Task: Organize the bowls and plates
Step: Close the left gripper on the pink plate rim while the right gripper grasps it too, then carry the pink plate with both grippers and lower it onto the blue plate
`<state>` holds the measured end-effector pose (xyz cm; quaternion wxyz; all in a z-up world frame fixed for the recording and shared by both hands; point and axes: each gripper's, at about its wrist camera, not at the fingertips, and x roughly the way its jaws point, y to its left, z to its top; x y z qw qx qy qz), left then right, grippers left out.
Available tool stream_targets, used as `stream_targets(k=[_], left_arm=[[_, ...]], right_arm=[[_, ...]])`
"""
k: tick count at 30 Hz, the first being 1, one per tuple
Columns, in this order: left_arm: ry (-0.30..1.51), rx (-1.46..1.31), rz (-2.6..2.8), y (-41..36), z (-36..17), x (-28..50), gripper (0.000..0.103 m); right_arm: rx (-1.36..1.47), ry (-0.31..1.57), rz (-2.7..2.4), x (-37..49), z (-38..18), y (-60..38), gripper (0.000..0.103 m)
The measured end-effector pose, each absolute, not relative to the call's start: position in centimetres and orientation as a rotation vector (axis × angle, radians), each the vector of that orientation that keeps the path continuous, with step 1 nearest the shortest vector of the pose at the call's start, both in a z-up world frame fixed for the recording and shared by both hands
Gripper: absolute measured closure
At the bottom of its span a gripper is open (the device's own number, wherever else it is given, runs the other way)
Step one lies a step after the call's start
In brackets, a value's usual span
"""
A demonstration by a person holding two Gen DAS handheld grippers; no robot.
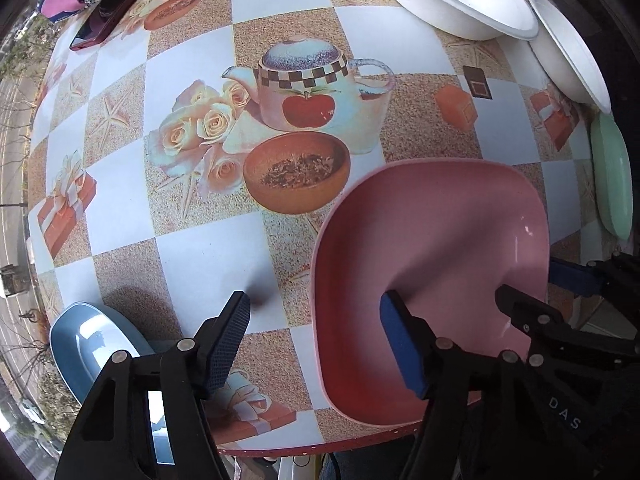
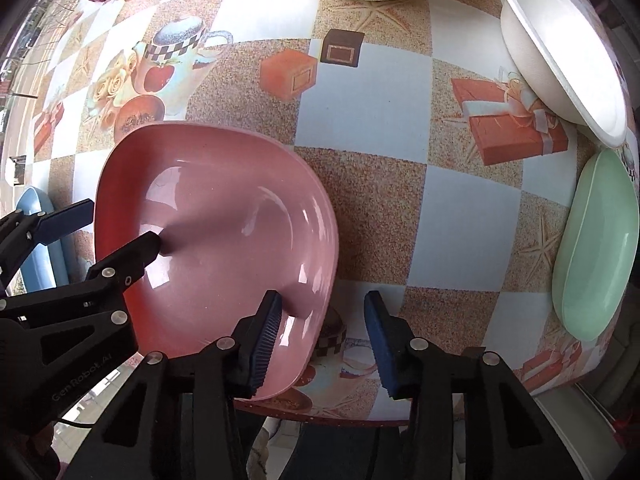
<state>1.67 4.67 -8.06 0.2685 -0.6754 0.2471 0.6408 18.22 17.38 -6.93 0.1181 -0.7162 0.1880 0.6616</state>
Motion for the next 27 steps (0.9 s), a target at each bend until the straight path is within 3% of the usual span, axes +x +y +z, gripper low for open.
stream_targets(k=[1, 3, 7, 17, 27], left_arm=[[0.651, -1.821, 1.728, 4.1, -8.3, 1.7, 0.036], [0.653, -1.783, 1.728, 3.9, -8.6, 0.5, 0.042], [0.675, -1.753, 1.699, 3.5, -8.5, 0.7, 0.065], [0.577, -1.863, 1.805, -3.5, -9.0, -1.7, 0.065], [0.541, -1.874, 1.859, -8.8, -9.8, -6.9, 0.065]], right_arm=[[-2.107, 0.562, 1.951, 18.1, -7.3, 16.9, 0.081], [-2.109, 0.564, 1.949, 17.7, -8.0, 15.8, 0.080], [-2.113, 0.618, 1.937, 16.4, -7.7, 15.3, 0.081], [-2.260, 0.501, 1.993, 10.9, -9.3, 8.6, 0.081], [-2.281, 0.567, 1.993, 4.7, -12.1, 3.1, 0.081]])
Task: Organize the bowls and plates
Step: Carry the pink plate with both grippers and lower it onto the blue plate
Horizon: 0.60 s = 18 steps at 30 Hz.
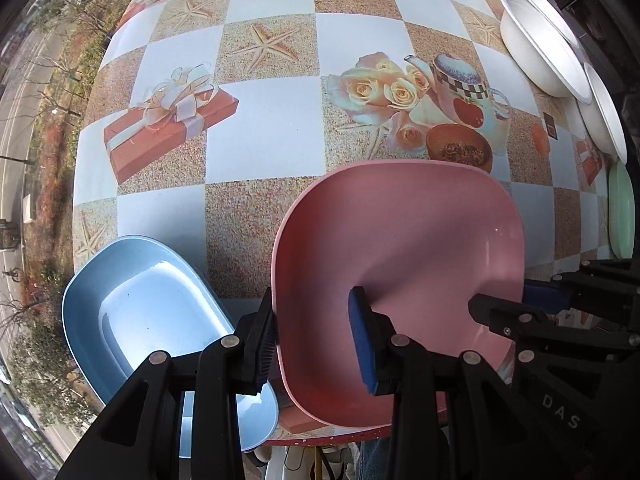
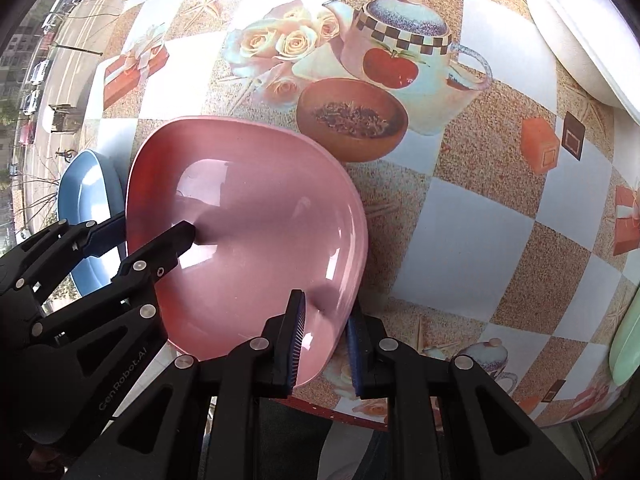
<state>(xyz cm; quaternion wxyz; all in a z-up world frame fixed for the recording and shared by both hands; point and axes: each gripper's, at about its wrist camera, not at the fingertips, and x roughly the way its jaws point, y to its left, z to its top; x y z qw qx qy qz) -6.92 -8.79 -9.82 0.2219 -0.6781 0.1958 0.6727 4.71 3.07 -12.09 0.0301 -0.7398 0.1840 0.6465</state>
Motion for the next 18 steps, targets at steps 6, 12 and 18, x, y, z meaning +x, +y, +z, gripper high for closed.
stream_targets(k=[6, 12, 18], left_arm=[[0.548, -1.881, 1.864, -8.8, -10.5, -6.5, 0.065], [0.506, -1.851, 1.891, -9.6, -9.5, -6.2, 0.065], [0.448, -1.823, 2.007, -13.2, -7.2, -8.4, 0.065]], right_arm=[[-2.288, 0.604, 1.954, 5.8, -13.6, 4.0, 0.081], [-2.261, 0.575, 1.957, 3.5, -13.4, 6.6, 0.081], [-2.265, 0.461, 2.060, 0.5, -11.4, 3.4, 0.081]])
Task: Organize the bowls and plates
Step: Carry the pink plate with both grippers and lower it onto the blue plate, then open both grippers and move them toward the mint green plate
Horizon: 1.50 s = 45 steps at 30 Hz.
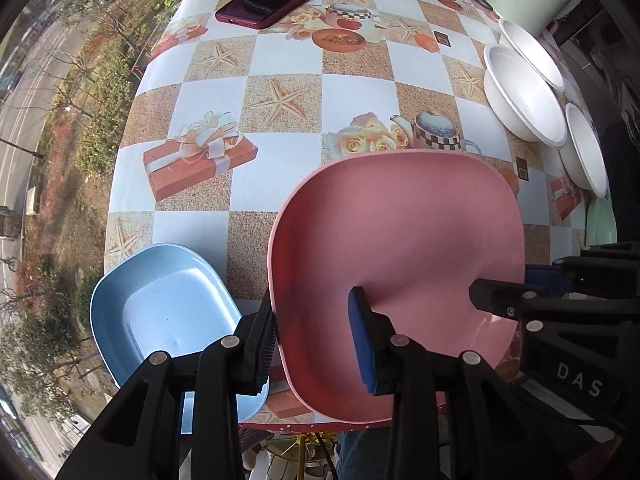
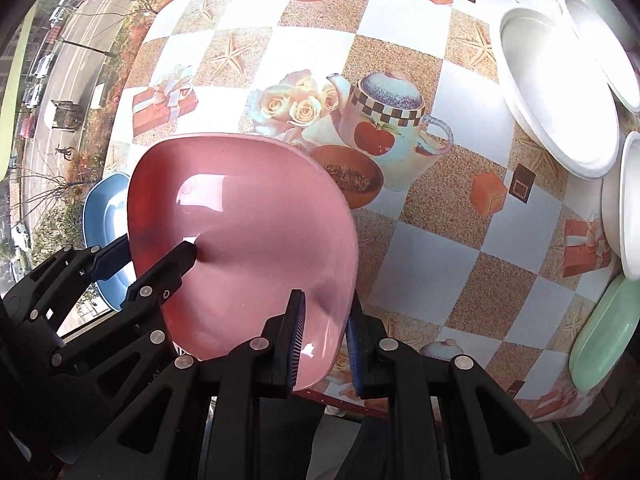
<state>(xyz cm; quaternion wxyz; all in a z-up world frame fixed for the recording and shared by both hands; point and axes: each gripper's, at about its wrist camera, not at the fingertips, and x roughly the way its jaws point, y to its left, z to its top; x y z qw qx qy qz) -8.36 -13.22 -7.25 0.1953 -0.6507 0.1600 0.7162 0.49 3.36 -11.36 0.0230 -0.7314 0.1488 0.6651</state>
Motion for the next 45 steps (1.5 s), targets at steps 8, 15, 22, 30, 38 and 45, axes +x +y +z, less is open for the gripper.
stream_targets(k=[8, 15, 22, 30, 38, 45], left_arm=[[0.313, -1.936, 2.183, -19.8, -3.9, -7.8, 0.065], [0.236, -2.070, 2.234, -22.1, -2.0, -2.4, 0.065], [0.213, -2.116, 2.269, -24.2, -3.1, -2.2, 0.065], [0.186, -2.130, 2.271, -24.7, -4.2, -2.0, 0.065], [0.266, -2.061, 2.329, -23.7, -3.8, -2.1, 0.025], [0.242, -2.074, 2.380, -24.8, -3.2, -2.0, 0.023]], right_arm=[[-2.367, 0.294, 2.208, -6.3, -11.7, -4.0, 0.080], [-2.464, 0.159, 2.245, -8.6, -15.5, -10.9, 0.080], [-2.511, 0.112, 2.245, -9.7, -16.5, -16.0, 0.080], [-2.522, 0.103, 2.240, -8.3, -16.1, -16.3, 0.080], [-2.478, 0.066, 2.278, -4.1, -10.2, -9.8, 0.077], [-2.393, 0.147, 2.231, -4.0, -9.5, -5.4, 0.020]])
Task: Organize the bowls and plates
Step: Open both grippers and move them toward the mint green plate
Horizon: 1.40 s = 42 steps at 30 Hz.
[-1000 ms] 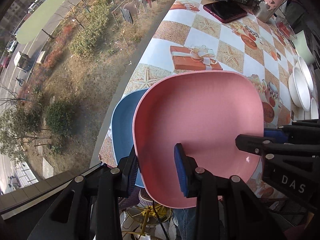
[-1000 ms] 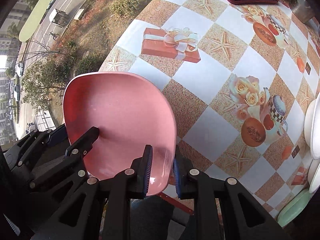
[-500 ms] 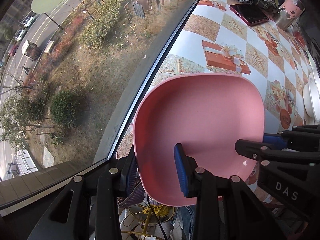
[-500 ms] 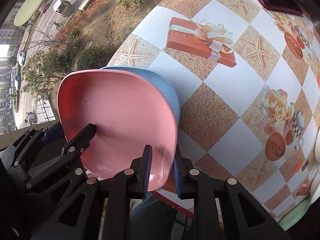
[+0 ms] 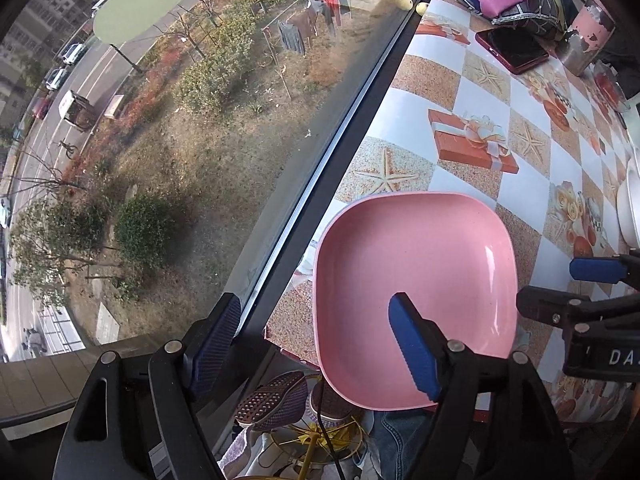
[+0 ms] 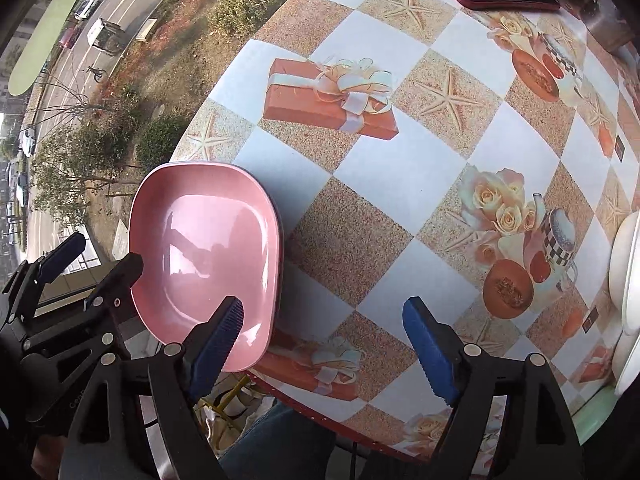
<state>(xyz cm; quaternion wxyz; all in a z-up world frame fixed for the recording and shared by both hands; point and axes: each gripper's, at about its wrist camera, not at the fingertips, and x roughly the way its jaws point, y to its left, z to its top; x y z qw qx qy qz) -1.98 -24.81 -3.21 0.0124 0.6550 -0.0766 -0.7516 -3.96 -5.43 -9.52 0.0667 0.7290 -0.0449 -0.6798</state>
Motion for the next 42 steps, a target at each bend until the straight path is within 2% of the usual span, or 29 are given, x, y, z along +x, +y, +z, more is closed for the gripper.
stream_targets(k=[12, 22, 26, 33, 39, 42], left_arm=[[-0.096, 2.286, -2.241, -24.2, -8.1, -5.2, 0.023], [-0.136, 2.404, -2.350, -17.7, -8.9, -8.7, 0.023], [-0.255, 2.382, -2.406, -14.4, -8.0, -10.1, 0.023], [-0.528, 2.249, -2.543, -9.5, -3.2, -10.1, 0.023], [-0.726, 2.341, -2.641, -4.2, -0.6, -6.1, 0.023], [-0.914, 2.451, -2.665, -0.2, -0.7, -3.4, 0.023]], right_arm=[[2.259, -0.224, -2.020, -1.8, -10.1, -3.1, 0.020], [2.269, -0.356, -2.086, -0.8, -9.1, 1.2, 0.020], [2.268, -0.376, -2.132, 0.0, -8.3, 3.3, 0.020], [2.239, -0.401, -2.257, 4.1, -5.3, 9.0, 0.020], [2.294, -0.696, -2.349, 10.4, -4.1, 17.4, 0.020], [2.318, -0.881, -2.404, 13.8, -3.3, 21.5, 0.020]])
